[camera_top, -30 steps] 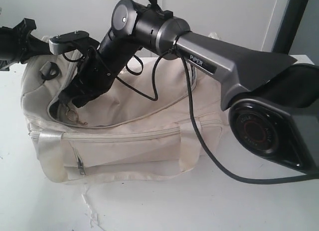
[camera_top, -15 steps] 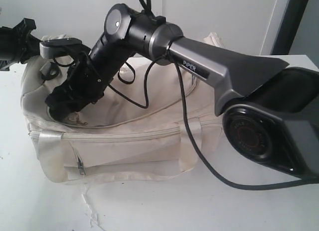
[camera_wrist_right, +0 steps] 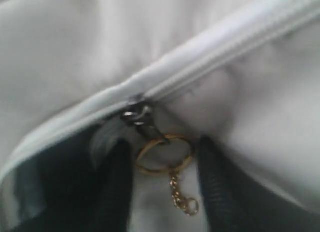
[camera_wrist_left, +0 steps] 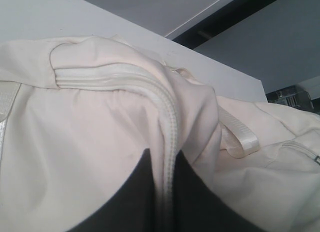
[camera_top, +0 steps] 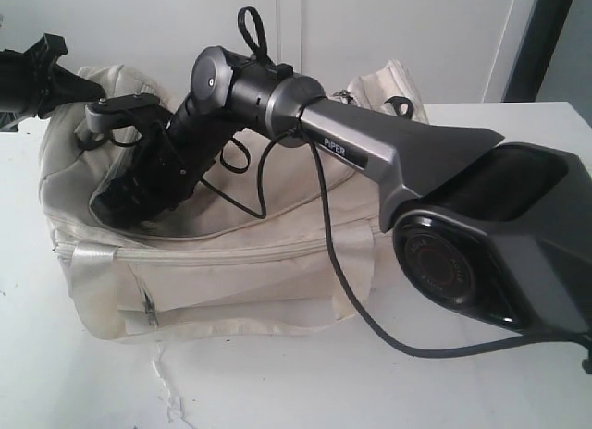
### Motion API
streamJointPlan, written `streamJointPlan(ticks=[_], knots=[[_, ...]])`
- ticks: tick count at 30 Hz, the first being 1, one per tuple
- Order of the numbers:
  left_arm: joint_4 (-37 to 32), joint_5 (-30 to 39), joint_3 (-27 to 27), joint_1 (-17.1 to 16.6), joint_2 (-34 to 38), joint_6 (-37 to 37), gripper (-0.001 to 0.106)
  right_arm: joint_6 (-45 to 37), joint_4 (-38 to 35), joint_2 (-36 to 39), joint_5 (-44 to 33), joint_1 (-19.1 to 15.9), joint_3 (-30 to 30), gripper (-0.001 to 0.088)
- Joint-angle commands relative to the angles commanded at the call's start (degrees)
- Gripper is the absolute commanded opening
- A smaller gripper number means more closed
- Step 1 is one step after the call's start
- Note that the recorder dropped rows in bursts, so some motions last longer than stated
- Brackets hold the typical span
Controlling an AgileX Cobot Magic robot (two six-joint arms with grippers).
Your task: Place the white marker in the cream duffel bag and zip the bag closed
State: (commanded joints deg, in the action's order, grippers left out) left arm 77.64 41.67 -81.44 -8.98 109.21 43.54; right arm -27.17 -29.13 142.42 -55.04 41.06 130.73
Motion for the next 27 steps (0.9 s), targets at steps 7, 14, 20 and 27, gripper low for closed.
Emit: streamJointPlan(ticks=[7,14,20,27], knots=[[0.0,0.1,0.0,0.0,0.0,0.0,0.000,0.0,3.8,-4.0,-5.6,-1.2,0.0,0.0000],[-0.1,0.1,0.0,0.0,0.0,0.0,0.000,0.0,4.6,-7.0,-7.4,-1.2,0.0,0.0000],[-0.1,0.0,0.0,0.0,0.0,0.0,0.000,0.0,4.2,-7.0,-10.7,-1.2,0.0,0.0000],[1.2,-1.6,0.0,0.0,0.0,0.0,0.000,0.0,2.7,-7.6,-12.5,-0.6,0.0,0.0000]])
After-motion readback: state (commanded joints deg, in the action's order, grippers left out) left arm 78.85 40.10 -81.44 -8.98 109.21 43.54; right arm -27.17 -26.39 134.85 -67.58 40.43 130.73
